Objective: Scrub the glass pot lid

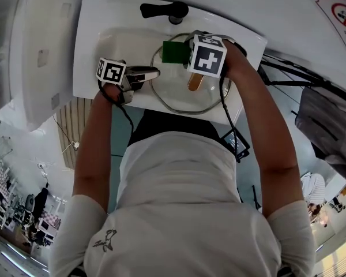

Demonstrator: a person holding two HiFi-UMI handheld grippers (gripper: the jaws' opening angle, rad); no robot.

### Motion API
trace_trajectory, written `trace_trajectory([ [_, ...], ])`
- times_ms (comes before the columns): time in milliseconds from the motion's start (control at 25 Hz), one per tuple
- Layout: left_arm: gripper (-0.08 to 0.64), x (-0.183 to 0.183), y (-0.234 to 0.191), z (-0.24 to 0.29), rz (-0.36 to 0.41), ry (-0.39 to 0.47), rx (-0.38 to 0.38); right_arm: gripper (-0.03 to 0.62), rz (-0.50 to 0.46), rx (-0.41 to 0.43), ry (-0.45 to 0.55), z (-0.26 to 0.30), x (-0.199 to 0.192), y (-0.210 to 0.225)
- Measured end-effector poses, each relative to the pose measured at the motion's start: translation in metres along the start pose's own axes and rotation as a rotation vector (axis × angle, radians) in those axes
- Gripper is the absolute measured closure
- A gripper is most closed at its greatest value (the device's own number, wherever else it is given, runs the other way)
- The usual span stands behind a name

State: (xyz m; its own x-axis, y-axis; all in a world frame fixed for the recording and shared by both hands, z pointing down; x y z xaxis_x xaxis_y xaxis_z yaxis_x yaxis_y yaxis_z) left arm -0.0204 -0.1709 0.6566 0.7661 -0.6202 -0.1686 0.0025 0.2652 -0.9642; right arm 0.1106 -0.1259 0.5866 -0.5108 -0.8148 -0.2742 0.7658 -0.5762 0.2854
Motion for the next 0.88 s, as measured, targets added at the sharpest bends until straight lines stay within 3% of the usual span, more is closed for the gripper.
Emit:
trace_trajectory([
  [160, 0.443, 0.0, 0.0, 0.001, -0.003, 0.007, -0.002, 0.299, 0.048, -0.033, -0.013, -0.01, -0.03, 0.009],
  [520, 0.443, 0.002, 0.0, 0.0, -0.011, 0.026, -0.002, 0.299, 0.3, -0.117, -0.008, -0.033, -0.13, 0.017],
  [680, 0.443, 0.002, 0.0, 0.0, -0.017, 0.048, 0.002, 0.299, 0.324, -0.159, 0.011, -0.031, -0.158, -0.006],
  [880, 0.443, 0.003, 0.001, 0.001, -0.018, 0.061, 0.003, 0.299, 0.28, -0.191, -0.02, -0.02, -0.168, -0.052],
])
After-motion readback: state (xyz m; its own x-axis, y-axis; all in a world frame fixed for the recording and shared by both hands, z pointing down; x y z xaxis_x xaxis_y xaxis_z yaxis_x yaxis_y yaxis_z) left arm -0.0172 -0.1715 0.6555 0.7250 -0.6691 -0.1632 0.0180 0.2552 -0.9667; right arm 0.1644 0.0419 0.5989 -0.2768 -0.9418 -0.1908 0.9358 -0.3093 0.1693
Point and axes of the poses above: the fingertips, and each gripper's own axes: z forward along the fingers, y to its right, x out of its top, the point moved 5 cm from there along -z, backward along the fingers, and after that the axes turned 6 degrees about z, right-handed, at the moved point
